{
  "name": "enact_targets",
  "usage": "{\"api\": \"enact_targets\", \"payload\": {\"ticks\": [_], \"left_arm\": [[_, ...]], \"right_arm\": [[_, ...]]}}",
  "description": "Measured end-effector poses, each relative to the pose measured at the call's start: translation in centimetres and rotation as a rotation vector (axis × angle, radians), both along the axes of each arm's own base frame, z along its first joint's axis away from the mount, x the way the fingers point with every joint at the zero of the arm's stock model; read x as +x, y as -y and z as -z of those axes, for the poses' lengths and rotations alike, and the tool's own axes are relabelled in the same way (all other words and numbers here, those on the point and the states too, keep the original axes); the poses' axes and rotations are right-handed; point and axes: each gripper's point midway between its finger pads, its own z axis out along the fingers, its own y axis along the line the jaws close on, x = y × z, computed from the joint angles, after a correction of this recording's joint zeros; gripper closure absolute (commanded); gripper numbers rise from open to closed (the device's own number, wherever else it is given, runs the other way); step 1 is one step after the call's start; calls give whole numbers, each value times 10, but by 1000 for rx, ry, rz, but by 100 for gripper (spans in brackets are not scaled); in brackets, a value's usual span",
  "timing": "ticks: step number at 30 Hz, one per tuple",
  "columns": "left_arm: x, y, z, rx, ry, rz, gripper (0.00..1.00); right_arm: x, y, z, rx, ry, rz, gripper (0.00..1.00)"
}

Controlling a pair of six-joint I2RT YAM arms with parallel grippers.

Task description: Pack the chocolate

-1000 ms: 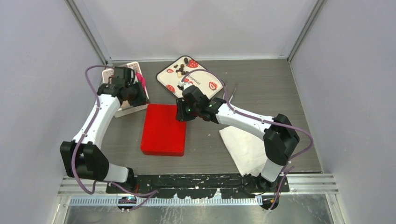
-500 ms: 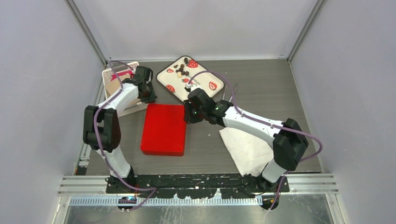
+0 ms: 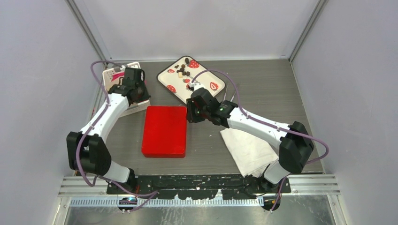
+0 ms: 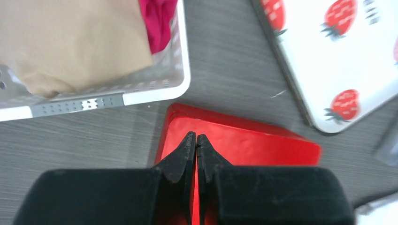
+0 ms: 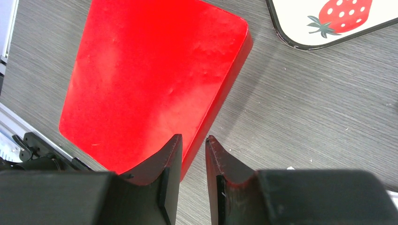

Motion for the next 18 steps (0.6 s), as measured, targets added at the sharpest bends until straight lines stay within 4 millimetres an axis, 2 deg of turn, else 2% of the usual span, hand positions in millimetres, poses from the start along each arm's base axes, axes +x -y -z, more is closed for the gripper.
{"api": "enact_targets", "payload": {"ticks": [2, 3, 4, 5, 8, 12, 14, 18], "left_arm": [[-5, -3, 25, 18, -46, -8, 96], [-6, -5, 44, 34, -86, -14, 97], [-9, -8, 72, 60, -158, -20, 98], [-7, -9, 86, 71, -186, -26, 98], [11, -7, 87, 83, -170, -32, 97], [4, -8, 87, 87, -193, -30, 96], [-2, -9, 74, 82, -181, -30, 96], [-11, -6, 26, 54, -90, -21, 95]], "right_arm": [[0, 0, 0, 1, -1, 0, 69], [0, 0, 0, 1, -1, 0, 70], [-1, -1, 0, 3, -3, -2, 70], [-1, -1, 0, 3, -4, -2, 70], [-1, -1, 0, 5, -6, -1, 70], [-1, 1, 1, 2, -6, 4, 71], [-1, 1, 0, 4, -5, 6, 71], [-5, 1, -7, 15, 8, -3, 72]]}}
